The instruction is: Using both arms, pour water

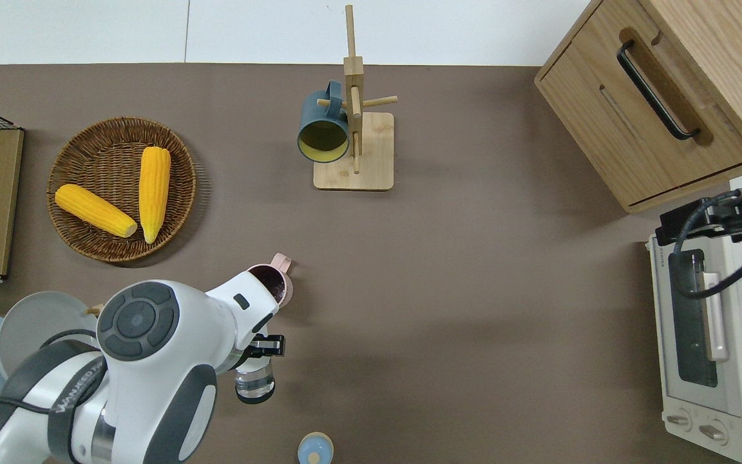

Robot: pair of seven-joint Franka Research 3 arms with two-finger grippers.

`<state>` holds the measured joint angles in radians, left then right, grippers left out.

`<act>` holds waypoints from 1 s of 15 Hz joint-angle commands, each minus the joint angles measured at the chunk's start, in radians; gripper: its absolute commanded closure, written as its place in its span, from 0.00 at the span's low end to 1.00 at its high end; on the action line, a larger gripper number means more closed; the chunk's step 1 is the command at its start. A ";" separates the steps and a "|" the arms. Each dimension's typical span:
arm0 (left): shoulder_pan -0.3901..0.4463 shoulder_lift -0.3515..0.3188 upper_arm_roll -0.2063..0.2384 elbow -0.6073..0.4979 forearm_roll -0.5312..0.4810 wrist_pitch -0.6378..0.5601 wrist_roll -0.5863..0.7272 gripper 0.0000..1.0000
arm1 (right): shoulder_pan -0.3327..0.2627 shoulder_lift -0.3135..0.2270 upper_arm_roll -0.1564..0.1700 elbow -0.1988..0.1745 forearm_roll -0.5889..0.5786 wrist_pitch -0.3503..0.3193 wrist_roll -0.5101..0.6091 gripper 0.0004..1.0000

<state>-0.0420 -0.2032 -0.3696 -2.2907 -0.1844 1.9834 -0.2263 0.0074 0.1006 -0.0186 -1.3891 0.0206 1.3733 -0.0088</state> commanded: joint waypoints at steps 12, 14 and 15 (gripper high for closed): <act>0.025 -0.200 0.029 -0.228 -0.020 0.324 0.005 1.00 | -0.006 -0.021 0.003 -0.024 0.010 0.004 -0.019 0.01; 0.074 -0.216 0.029 -0.228 -0.018 0.357 0.015 1.00 | -0.006 -0.021 0.003 -0.024 0.010 0.004 -0.019 0.01; 0.094 -0.222 0.029 -0.227 -0.018 0.371 0.015 1.00 | -0.006 -0.021 0.003 -0.024 0.010 0.004 -0.019 0.01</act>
<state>-0.0060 -0.3592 -0.3431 -2.4964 -0.2005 2.3086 -0.2277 0.0074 0.1005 -0.0186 -1.3891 0.0206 1.3733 -0.0088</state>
